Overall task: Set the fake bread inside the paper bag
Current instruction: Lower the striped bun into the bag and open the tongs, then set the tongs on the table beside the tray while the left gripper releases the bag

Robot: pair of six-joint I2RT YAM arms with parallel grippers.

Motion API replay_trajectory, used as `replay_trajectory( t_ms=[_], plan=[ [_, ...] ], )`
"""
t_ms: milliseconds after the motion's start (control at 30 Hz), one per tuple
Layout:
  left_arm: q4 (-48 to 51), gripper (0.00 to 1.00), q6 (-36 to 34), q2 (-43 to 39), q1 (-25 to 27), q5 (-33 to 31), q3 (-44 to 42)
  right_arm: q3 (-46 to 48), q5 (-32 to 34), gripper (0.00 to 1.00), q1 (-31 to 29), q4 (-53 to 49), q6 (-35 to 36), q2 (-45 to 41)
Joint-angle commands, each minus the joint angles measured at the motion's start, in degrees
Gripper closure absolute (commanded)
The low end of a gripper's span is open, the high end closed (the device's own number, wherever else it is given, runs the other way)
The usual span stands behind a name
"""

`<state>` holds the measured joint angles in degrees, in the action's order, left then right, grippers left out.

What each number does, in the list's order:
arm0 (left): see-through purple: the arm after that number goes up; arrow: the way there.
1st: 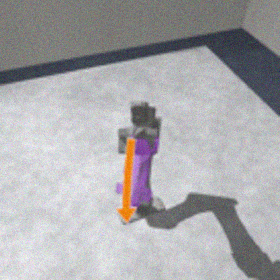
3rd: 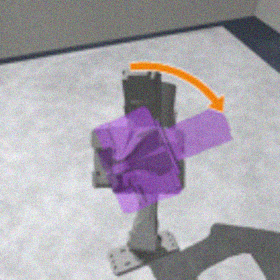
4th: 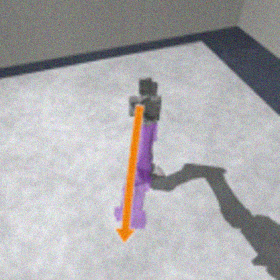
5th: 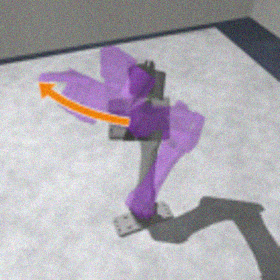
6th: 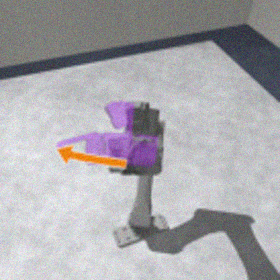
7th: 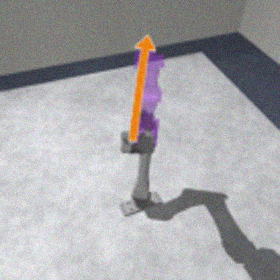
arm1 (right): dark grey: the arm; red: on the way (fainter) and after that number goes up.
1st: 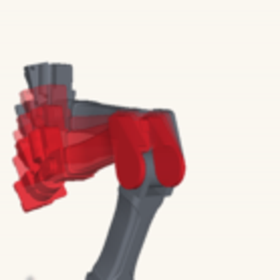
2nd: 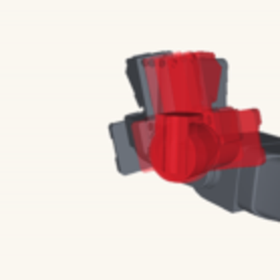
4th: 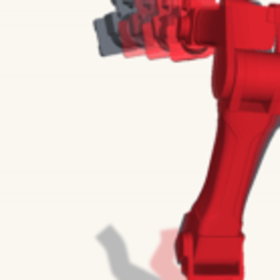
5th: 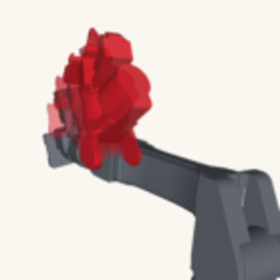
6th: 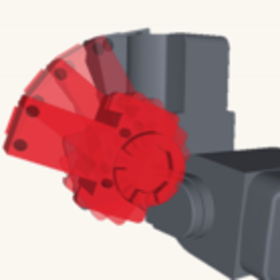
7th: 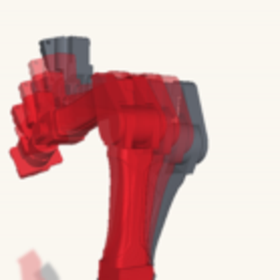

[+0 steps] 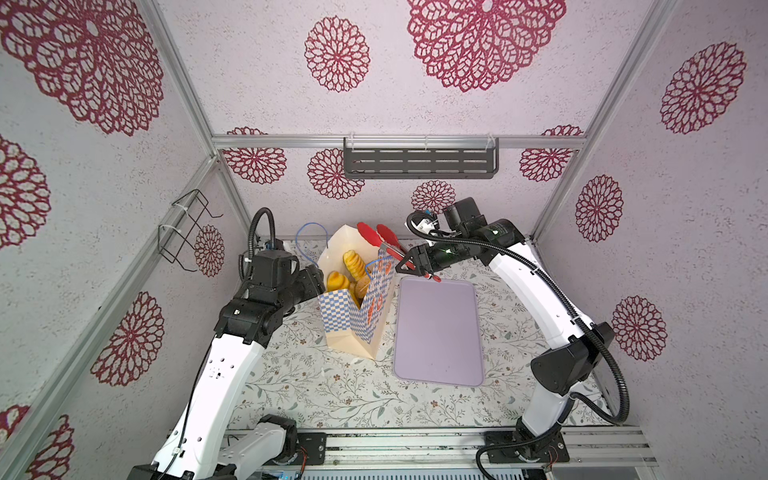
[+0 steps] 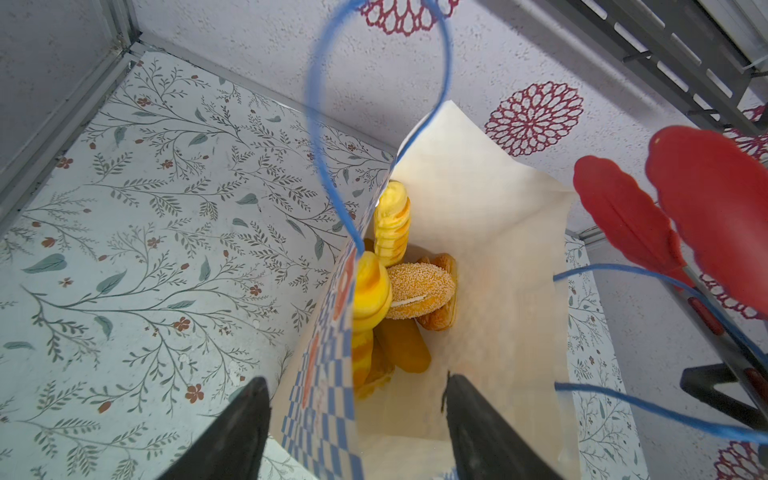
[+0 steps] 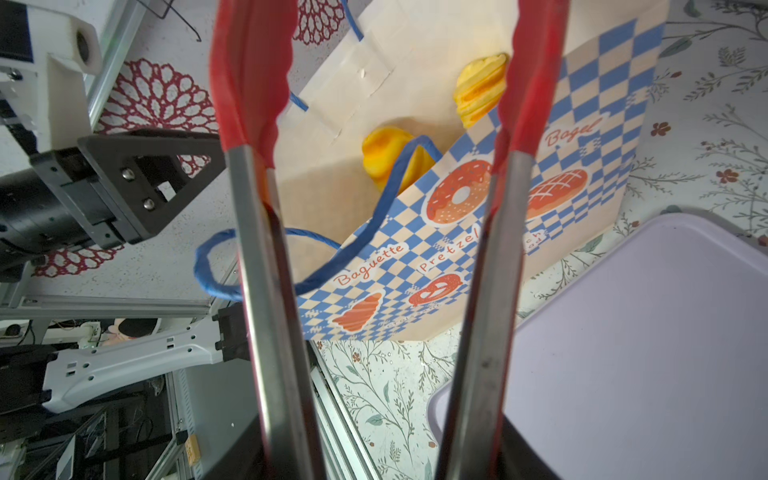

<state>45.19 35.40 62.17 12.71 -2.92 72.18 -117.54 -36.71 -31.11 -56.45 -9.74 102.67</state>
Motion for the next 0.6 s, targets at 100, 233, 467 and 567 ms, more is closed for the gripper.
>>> replay_trajectory(
  t_ms=[100, 233, 467, 567],
  plan=[
    [0.7, 0.30, -0.2, -1.2, -0.7, -1.1, 0.3, -1.1, 4.4, 0.44, 1.7, 7.0, -3.2, -5.8],
    [1.2, 0.29, -0.6, -1.9, -1.0, -1.7, 1.0, 3.9, 6.8, 0.45, 4.1, 13.2, -6.1, -10.7],
    [1.3, 0.29, -0.9, -2.9, -1.6, -2.1, 0.8, 21.4, 14.0, 0.45, 14.2, 22.6, -12.0, -23.2],
    [0.8, 0.29, -1.0, -3.2, -2.0, -2.1, 0.3, 29.4, 21.1, 0.45, 20.8, 21.0, -11.7, -26.2]
  ],
)
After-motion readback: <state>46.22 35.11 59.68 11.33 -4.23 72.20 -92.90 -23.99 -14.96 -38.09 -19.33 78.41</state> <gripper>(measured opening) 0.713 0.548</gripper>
